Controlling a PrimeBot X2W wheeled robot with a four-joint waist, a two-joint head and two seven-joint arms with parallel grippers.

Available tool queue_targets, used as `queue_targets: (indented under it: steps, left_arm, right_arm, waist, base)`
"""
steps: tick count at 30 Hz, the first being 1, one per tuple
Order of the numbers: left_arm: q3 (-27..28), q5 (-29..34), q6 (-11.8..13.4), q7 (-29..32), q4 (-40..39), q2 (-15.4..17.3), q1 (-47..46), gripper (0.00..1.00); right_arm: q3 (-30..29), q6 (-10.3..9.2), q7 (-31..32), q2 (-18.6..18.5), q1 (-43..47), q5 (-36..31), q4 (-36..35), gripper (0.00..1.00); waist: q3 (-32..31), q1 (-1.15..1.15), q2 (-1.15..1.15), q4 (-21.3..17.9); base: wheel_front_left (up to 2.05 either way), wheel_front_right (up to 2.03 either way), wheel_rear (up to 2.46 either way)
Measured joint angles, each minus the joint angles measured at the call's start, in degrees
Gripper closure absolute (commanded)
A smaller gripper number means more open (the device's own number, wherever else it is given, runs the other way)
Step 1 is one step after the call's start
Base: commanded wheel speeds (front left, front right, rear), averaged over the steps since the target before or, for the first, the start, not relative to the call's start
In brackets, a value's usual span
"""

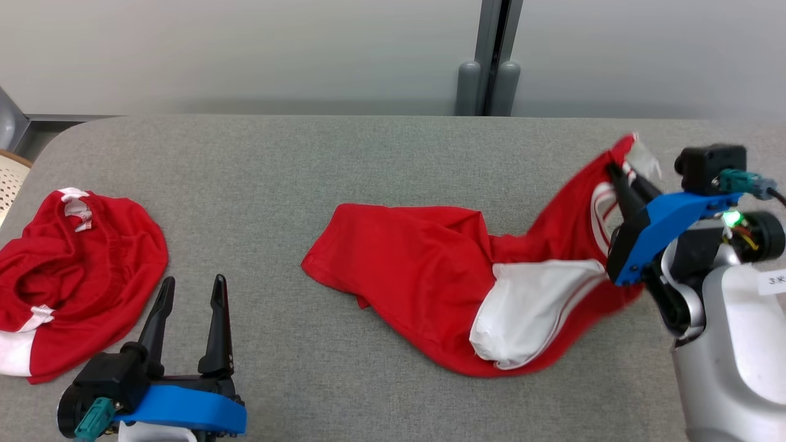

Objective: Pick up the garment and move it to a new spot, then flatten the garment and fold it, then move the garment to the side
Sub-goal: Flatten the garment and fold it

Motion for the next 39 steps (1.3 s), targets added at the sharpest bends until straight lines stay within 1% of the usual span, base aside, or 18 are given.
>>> queue_targets:
  steps: [3,8,11,12,16,20,25,28,29,33,36,39]
  left_arm:
    - [-0.13,-0.12,0.04,-0.14,0.14,-0.02,0.02,0.0]
    - [-0.47,-0.18,0.05,-0.59,0.36,-0.11,0.02,0.0]
    - [-0.71,-0.24,0.04,-0.83,0.54,-0.22,0.0,0.0]
    - [-0.73,-0.27,0.05,-0.99,0.59,-0.25,0.0,0.0]
    - [-0.85,-0.57,0.04,-1.25,0.81,-0.21,0.0,0.0]
    - [-1.3,-0.58,-0.16,-1.43,1.02,-0.13,-0.34,0.0]
    - [-2.23,-0.56,-0.59,-1.57,1.34,-0.27,-2.16,0.0]
    - [-2.8,-0.53,-0.78,-1.9,1.79,-0.51,-2.97,0.0]
    - [-2.99,-0.52,-0.82,-2.0,2.01,-0.62,-3.2,0.0]
    - [-3.48,-0.49,-1.19,-2.58,2.87,-0.9,-3.96,0.0]
    - [-3.47,-0.49,-1.19,-3.0,3.65,-0.88,-4.09,0.0]
    - [-3.47,-0.49,-1.13,-3.13,4.32,-0.82,-4.22,0.0]
  right_arm:
    - [4.0,0.01,-4.8,-2.44,-1.46,2.29,-2.58,1.0]
    - [9.11,0.0,-12.78,-4.97,-3.66,5.15,-4.86,1.0]
    - [9.93,0.0,-17.38,-6.42,-4.27,6.28,-4.5,1.0]
    - [9.84,0.01,-17.8,-6.49,-4.42,6.83,-3.61,1.0]
    - [10.42,0.0,-16.8,-7.09,-5.13,9.01,2.93,1.0]
    - [10.96,0.0,-16.96,-7.87,-9.08,11.06,10.76,1.0]
    - [11.06,0.0,-21.59,-10.43,-16.52,10.7,20.51,1.0]
    - [10.73,0.0,-24.16,-10.89,-20.41,9.91,26.05,1.0]
    - [10.55,0.0,-24.57,-10.87,-21.55,10.05,27.7,0.0]
    - [11.59,0.0,-25.85,-10.45,-24.82,10.54,33.23,0.0]
    - [11.46,0.01,-24.51,-10.36,-25.74,10.37,38.22,0.0]
    - [11.09,0.0,-21.23,-10.48,-25.68,9.11,43.46,0.0]
  waist:
    - [-0.39,0.0,0.0,0.13]
    - [-0.73,0.0,0.0,0.92]
    - [-0.73,0.0,0.0,1.6]
    - [-0.73,0.0,0.0,1.82]
    - [-0.41,0.0,0.0,2.47]
    - [0.51,0.0,0.0,3.3]
    - [2.32,0.0,0.0,5.12]
    - [3.32,0.0,0.0,6.66]
    - [3.63,0.0,0.0,7.2]
    - [4.67,0.0,0.0,9.04]
    - [4.76,0.0,0.0,9.49]
    - [4.01,0.0,0.0,9.13]
  base:
    - [0.0,0.0,0.0]
    - [0.0,0.0,0.0]
    - [0.0,0.0,0.0]
    - [0.0,0.0,0.0]
    - [0.0,0.0,0.0]
    - [0.0,0.0,0.0]
    - [0.0,0.0,0.0]
    - [0.0,0.0,0.0]
    - [0.0,0.0,0.0]
    - [0.0,0.0,0.0]
    - [0.0,0.0,0.0]
    - [0.0,0.0,0.0]
